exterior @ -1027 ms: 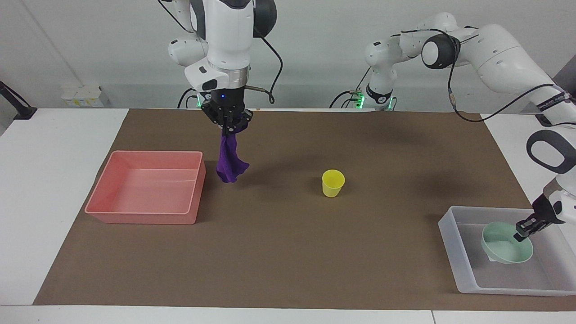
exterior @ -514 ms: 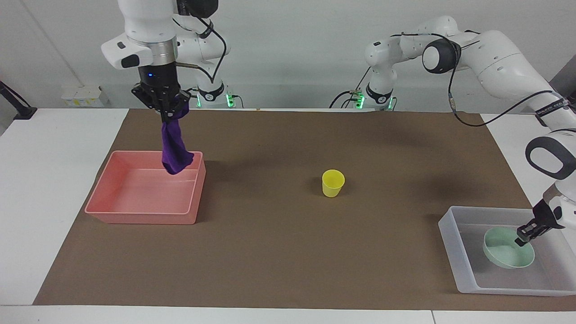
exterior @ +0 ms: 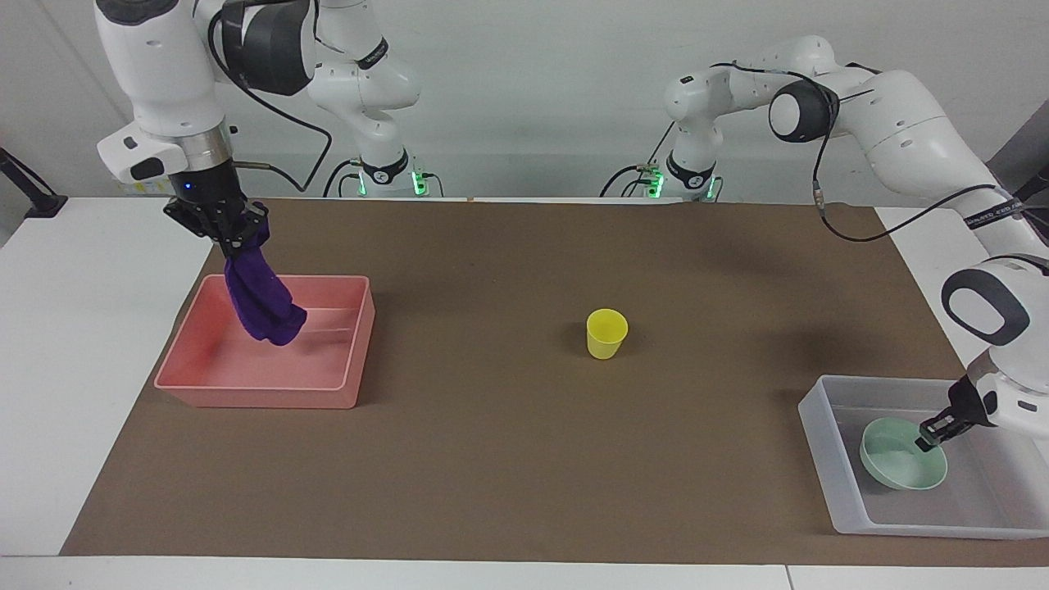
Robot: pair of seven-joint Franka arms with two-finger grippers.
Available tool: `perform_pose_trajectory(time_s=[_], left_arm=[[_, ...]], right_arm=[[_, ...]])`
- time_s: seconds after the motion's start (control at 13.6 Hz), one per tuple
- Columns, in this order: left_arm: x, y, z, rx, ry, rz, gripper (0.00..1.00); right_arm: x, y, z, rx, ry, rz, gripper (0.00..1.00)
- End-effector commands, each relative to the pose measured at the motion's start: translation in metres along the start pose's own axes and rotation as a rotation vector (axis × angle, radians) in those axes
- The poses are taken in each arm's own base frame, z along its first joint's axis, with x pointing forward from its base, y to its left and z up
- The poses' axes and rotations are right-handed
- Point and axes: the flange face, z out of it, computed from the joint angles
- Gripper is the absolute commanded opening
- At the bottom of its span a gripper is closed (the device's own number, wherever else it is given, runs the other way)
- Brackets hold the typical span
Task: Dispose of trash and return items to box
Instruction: 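Lift the purple cloth with the right gripper and drop it in the tray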
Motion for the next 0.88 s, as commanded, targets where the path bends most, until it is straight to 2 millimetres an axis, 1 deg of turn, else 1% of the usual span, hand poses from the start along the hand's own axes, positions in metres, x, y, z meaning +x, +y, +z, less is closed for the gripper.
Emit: perform_pose_trajectory(time_s=[0.0, 0.07, 0.15, 0.22, 0.29, 0.37, 0.44, 0.51, 0.59, 0.66, 0.73, 0.81], left_arm=[[-0.008, -0.008, -0.002, -0.01, 0.007, -0.002, 0.0], [-0.009, -0.006, -0.007, -0.016, -0.001, -0.002, 0.0], [-0.011, -0.005, -0.007, -0.016, -0.021, 0.0, 0.0], [-0.012, -0.004, -0.005, -0.016, -0.035, 0.001, 0.08], [-0.012, -0.002, -0.006, -0.017, -0.034, 0.006, 0.34], [-0.011, 0.002, -0.012, -0.014, -0.024, 0.013, 0.49], [-0.011, 0.004, -0.019, -0.013, -0.017, 0.016, 0.6], [-0.01, 0.008, -0.028, -0.013, -0.006, 0.021, 0.71], [-0.01, 0.011, -0.04, -0.014, 0.001, 0.026, 0.75], [-0.012, 0.014, -0.051, -0.01, 0.002, 0.033, 0.83], [-0.016, 0.024, -0.064, -0.009, 0.001, 0.058, 1.0], [-0.023, 0.027, -0.073, -0.008, 0.004, 0.076, 1.0]], right_arm=[[-0.022, -0.007, 0.033, 0.026, 0.013, -0.018, 0.0], [-0.02, -0.01, 0.048, 0.026, 0.003, -0.02, 0.0], [-0.015, -0.01, 0.063, 0.026, -0.009, -0.015, 0.0], [-0.012, -0.006, 0.078, 0.025, -0.027, -0.015, 0.0], [-0.009, -0.008, 0.094, 0.027, -0.044, -0.015, 0.0], [-0.005, -0.011, 0.11, 0.043, -0.043, -0.011, 0.0], [-0.001, -0.011, 0.129, 0.046, -0.048, -0.009, 0.0], [0.003, -0.011, 0.143, 0.046, -0.041, -0.003, 0.0], [0.006, -0.013, 0.157, 0.045, -0.045, -0.005, 0.0], [0.008, -0.014, 0.171, 0.047, -0.05, -0.003, 0.0], [0.006, -0.017, 0.183, 0.059, -0.045, 0.003, 0.0], [0.001, -0.017, 0.194, 0.062, -0.038, 0.006, 0.0]])
